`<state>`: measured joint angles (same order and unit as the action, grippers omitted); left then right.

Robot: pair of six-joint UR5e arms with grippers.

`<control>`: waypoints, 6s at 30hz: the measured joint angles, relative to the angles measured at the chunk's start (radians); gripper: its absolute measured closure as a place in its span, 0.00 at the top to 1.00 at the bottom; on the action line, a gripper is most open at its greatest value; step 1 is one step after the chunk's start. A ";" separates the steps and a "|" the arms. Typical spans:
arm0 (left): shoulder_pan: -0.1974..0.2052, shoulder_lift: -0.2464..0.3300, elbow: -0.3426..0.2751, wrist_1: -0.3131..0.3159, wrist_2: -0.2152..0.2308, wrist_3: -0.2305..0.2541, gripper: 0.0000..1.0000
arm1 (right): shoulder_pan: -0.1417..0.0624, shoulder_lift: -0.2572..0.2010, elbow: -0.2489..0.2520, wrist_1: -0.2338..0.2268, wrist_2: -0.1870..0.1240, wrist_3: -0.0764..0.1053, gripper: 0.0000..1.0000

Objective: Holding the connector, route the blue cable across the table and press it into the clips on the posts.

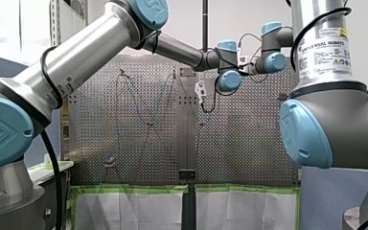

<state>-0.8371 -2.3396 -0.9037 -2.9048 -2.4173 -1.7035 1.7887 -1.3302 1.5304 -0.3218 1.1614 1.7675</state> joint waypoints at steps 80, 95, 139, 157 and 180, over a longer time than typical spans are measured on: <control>0.031 0.058 -0.025 -0.154 0.059 -0.147 1.00 | -0.014 0.018 0.000 -0.065 -0.025 0.054 0.00; -0.031 0.189 -0.156 -0.026 0.090 -0.151 1.00 | -0.014 0.018 0.000 -0.065 -0.025 0.054 0.00; -0.009 0.562 -0.529 0.347 -0.027 -0.255 1.00 | -0.014 0.018 0.000 -0.065 -0.026 0.054 0.00; -0.005 0.630 -0.682 0.501 -0.176 -0.251 1.00 | -0.014 0.018 0.000 -0.065 -0.026 0.054 0.00; -0.005 0.630 -0.871 0.689 -0.188 -0.251 1.00 | -0.014 0.018 0.000 -0.065 -0.025 0.054 0.00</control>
<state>-0.8425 -1.7093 -1.7749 -2.2154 -2.6054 -1.9542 1.7747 -1.3118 1.5301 -0.3872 1.1359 1.8219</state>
